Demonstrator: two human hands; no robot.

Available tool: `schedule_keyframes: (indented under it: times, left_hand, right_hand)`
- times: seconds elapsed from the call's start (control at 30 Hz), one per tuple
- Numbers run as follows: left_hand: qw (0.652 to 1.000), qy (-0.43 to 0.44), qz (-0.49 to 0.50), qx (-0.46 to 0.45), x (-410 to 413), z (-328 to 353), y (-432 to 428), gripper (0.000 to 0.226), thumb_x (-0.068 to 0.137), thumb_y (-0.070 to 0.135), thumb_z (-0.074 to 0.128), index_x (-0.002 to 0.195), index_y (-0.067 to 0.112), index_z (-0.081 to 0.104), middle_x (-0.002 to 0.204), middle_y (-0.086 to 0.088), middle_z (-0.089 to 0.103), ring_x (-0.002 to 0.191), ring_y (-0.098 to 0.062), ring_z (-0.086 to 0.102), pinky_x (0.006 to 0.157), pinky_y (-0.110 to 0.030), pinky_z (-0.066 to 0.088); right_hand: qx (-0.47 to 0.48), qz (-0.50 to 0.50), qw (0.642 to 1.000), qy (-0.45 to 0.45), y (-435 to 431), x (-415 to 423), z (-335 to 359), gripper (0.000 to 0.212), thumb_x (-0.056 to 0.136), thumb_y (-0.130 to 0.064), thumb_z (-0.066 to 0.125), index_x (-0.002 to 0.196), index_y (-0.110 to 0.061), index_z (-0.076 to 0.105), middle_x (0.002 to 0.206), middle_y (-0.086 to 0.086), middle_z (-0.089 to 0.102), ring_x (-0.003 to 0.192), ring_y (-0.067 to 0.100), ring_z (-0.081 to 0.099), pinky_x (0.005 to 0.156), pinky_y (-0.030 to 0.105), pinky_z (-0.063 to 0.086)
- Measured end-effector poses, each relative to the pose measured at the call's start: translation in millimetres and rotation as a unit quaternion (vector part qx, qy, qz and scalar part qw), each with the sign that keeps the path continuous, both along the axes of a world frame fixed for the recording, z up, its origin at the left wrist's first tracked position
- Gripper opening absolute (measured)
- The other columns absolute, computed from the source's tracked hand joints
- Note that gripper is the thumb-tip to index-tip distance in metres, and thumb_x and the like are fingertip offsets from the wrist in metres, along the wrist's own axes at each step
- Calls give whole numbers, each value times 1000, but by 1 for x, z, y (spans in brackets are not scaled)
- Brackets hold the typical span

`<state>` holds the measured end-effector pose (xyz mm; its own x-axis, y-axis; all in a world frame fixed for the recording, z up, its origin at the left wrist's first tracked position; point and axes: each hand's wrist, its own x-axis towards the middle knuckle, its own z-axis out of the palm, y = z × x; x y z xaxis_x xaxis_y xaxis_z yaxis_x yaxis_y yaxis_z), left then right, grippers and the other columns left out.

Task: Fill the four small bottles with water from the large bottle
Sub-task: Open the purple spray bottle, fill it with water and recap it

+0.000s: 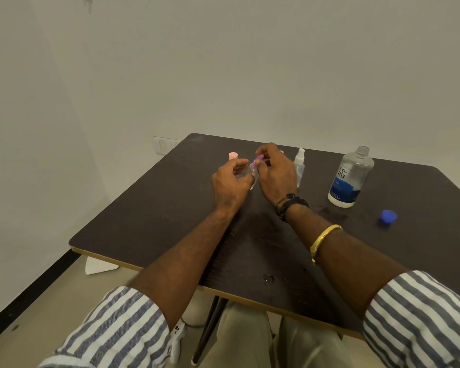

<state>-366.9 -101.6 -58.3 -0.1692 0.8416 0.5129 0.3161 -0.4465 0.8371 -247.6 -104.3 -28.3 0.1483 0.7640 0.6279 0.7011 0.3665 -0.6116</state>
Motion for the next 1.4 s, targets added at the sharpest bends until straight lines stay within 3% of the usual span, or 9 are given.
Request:
schedule_keyframes:
  times: [0.13,0.27,0.43,0.57,0.77,0.97,1.23,1.33,1.4]
  left_hand:
    - [1000,6,-26,3,9,2,-6,49,82,35,83,122,10,70,113,-2,74,102,-6,68,86,-19,57]
    - [999,20,-37,2,21,2,-12,39,84,30,82,116,12,71,108,3,72,96,-2,65,82,-14,54]
    - [999,8,-48,-12,39,-2,-15,29,86,25,81,109,11,74,99,-1,76,92,-11,71,83,-31,62]
    - [998,17,-54,-11,53,-4,-19,21,82,23,82,99,13,75,90,3,77,83,-10,73,75,-37,63]
    - [997,32,-77,2,72,-1,-27,14,80,16,82,93,14,76,88,3,77,82,-8,72,76,-34,63]
    - [994,53,-96,-7,87,1,-30,15,79,11,82,94,10,77,86,1,77,79,-9,72,73,-26,61]
    - [991,49,-121,-20,99,-3,-30,26,85,20,81,109,10,78,97,-3,79,87,-10,75,78,-29,63]
    - [992,51,-109,-23,106,-4,-31,16,83,10,80,99,8,78,91,-3,79,81,-8,74,74,-24,62]
    - [993,46,-105,-22,109,-2,-34,13,81,10,82,93,7,78,87,-2,78,76,-5,72,67,-14,58]
  right_hand:
    - [31,3,999,7,-11,6,1,12,92,-18,59,101,-26,60,91,-8,65,85,8,61,71,35,56]
    - [62,-2,998,0,-21,13,0,12,93,-20,61,104,-23,63,95,-8,66,85,6,61,71,30,56]
    - [66,-8,998,-9,-31,28,0,15,93,-25,64,107,-22,61,99,-4,66,86,10,63,72,32,59]
    - [33,-23,999,-14,-36,44,0,38,86,-36,78,114,-16,62,104,2,66,87,11,61,72,18,51]
    - [11,-64,998,-12,-40,65,1,40,82,-40,81,109,-17,62,97,3,66,82,14,61,70,24,53]
    - [30,-70,997,7,-47,81,-2,31,82,-30,82,104,-16,65,91,1,68,80,15,63,73,34,60]
    - [-4,-3,1000,2,-56,99,1,53,88,-18,73,137,-22,54,93,-1,69,84,9,65,79,23,58]
    - [-12,-29,999,19,-54,101,2,60,83,-32,79,136,-21,51,95,-4,65,83,9,63,74,22,56]
    - [-17,-65,998,16,-52,104,3,63,79,-41,82,130,-21,51,89,-2,62,79,13,62,70,28,54]
